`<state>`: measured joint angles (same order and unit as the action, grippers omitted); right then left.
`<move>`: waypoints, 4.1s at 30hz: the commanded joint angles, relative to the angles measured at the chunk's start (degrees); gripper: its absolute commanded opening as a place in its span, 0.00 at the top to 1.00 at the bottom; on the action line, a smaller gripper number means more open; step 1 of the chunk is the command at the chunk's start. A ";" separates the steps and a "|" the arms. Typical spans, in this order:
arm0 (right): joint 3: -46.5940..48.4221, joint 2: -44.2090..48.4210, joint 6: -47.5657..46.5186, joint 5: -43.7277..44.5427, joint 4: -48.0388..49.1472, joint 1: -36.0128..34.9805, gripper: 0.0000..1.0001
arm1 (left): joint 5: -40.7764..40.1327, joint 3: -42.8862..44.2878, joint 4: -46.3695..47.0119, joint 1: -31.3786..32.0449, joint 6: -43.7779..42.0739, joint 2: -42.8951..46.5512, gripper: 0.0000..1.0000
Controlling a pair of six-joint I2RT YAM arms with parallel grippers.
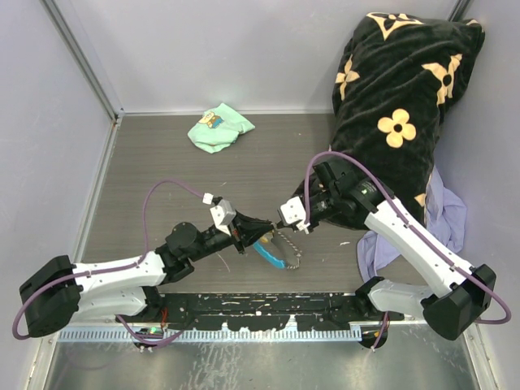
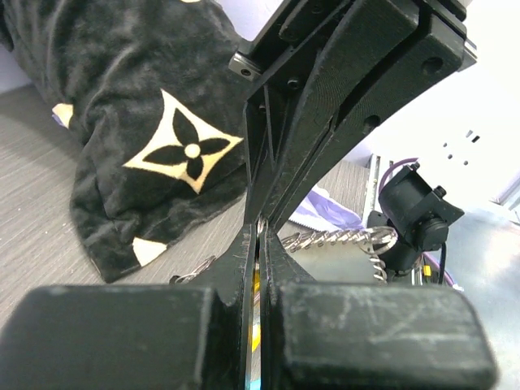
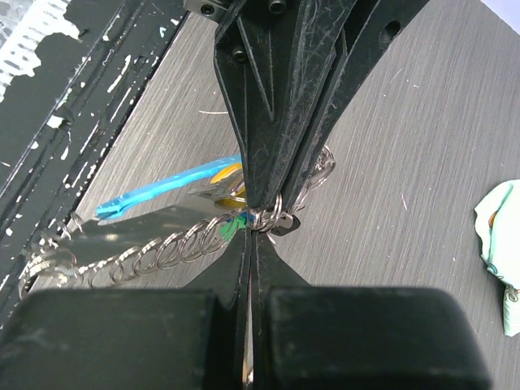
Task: Remove the keys from the keyring
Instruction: Remove the key from the keyring.
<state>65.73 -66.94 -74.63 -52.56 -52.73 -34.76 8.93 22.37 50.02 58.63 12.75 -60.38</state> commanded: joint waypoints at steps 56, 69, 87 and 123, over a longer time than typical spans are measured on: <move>-6.48 2.22 33.96 -13.16 22.64 3.39 0.63 | -2.34 -4.11 18.68 0.33 1.46 1.40 1.00; -8.22 0.97 34.55 -13.99 24.98 2.08 0.69 | -0.75 -2.80 19.85 0.30 2.86 -0.21 1.00; -10.05 0.65 34.60 -14.73 26.49 1.83 0.79 | -0.67 -2.76 22.58 0.33 4.10 -1.75 1.00; 12.04 -4.19 2.30 15.27 -13.08 -3.44 0.99 | -3.30 -2.73 -20.07 0.27 7.28 23.39 0.42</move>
<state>71.75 -69.34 -66.67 -43.11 -58.35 -35.57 4.93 16.82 34.17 58.87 19.18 -35.97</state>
